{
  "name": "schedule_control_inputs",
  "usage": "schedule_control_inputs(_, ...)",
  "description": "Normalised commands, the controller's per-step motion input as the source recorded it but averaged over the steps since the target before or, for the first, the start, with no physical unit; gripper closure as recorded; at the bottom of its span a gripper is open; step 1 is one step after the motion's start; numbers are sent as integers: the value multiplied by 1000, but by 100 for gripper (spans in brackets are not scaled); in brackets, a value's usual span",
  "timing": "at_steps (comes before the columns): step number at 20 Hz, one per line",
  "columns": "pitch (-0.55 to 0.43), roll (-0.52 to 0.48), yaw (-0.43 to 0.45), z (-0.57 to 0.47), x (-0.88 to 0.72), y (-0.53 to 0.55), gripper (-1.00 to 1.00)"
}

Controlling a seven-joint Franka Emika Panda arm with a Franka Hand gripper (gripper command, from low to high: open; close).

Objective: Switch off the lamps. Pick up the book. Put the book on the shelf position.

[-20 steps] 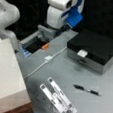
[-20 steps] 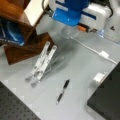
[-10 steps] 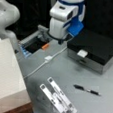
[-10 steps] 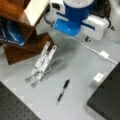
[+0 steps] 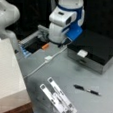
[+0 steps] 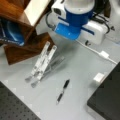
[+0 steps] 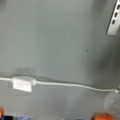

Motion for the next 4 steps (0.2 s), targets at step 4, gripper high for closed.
schedule_control_inputs(4, -166, 71, -139, -140, -198, -51, -100)
